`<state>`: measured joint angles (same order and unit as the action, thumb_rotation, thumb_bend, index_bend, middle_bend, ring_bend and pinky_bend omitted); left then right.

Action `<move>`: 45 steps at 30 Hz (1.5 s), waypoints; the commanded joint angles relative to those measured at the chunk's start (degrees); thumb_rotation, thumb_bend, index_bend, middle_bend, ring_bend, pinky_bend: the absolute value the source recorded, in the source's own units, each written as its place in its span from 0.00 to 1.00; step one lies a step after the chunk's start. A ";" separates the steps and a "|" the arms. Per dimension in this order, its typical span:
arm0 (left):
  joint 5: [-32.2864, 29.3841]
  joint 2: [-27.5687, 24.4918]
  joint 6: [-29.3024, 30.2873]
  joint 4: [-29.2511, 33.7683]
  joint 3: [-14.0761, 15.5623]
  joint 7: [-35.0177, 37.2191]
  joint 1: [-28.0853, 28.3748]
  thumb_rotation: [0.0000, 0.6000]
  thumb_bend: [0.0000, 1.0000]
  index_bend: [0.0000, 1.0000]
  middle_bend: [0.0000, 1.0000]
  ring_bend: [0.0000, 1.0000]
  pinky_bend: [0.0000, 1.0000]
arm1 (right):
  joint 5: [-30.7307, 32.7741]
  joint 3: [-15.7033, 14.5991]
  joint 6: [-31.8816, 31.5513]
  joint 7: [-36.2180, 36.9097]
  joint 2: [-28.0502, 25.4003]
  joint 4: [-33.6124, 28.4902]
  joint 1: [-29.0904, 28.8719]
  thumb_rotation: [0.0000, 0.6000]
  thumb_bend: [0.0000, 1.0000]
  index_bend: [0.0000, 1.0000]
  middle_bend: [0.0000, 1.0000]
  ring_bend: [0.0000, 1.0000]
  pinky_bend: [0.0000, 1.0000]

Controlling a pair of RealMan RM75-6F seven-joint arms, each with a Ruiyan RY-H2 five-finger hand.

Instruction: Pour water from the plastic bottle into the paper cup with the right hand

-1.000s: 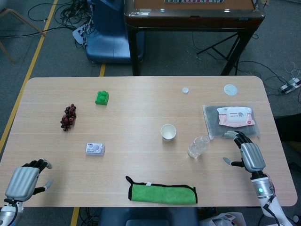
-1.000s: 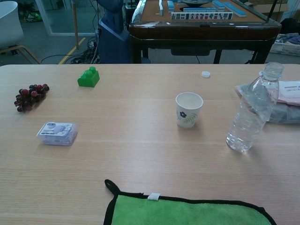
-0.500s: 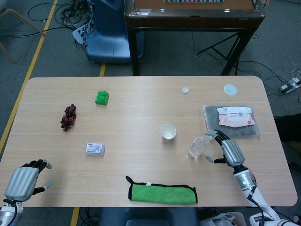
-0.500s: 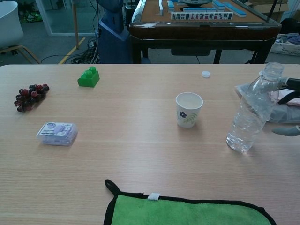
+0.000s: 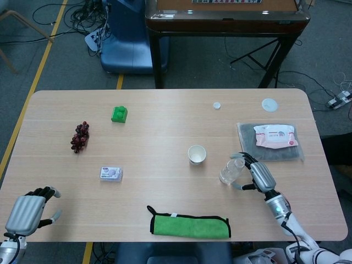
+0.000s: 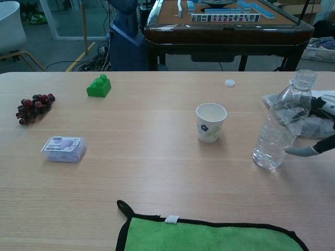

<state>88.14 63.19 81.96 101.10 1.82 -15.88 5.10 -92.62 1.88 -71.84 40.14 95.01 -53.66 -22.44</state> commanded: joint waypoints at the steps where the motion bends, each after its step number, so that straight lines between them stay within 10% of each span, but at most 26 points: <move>1: -0.02 -0.01 -0.04 -0.01 0.00 0.04 0.01 1.00 0.21 0.43 0.37 0.38 0.52 | 0.15 -0.16 0.73 1.00 0.66 1.15 -0.75 1.00 0.09 0.25 0.20 0.13 0.28; 27: -0.28 -0.31 0.22 0.30 -0.12 0.26 -0.19 1.00 0.21 0.43 0.37 0.38 0.52 | -2.02 -2.91 0.60 11.58 6.89 11.17 -4.84 1.00 0.09 0.30 0.28 0.18 0.29; 45: -0.32 -0.44 0.24 0.42 -0.17 0.27 -0.21 1.00 0.21 0.43 0.37 0.38 0.52 | -0.09 -1.24 -2.64 14.80 11.05 16.52 -5.00 1.00 0.12 0.48 0.47 0.40 0.55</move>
<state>87.82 62.75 82.21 101.52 1.65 -15.62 4.89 -92.85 0.52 -74.37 55.00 105.92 -37.30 -27.43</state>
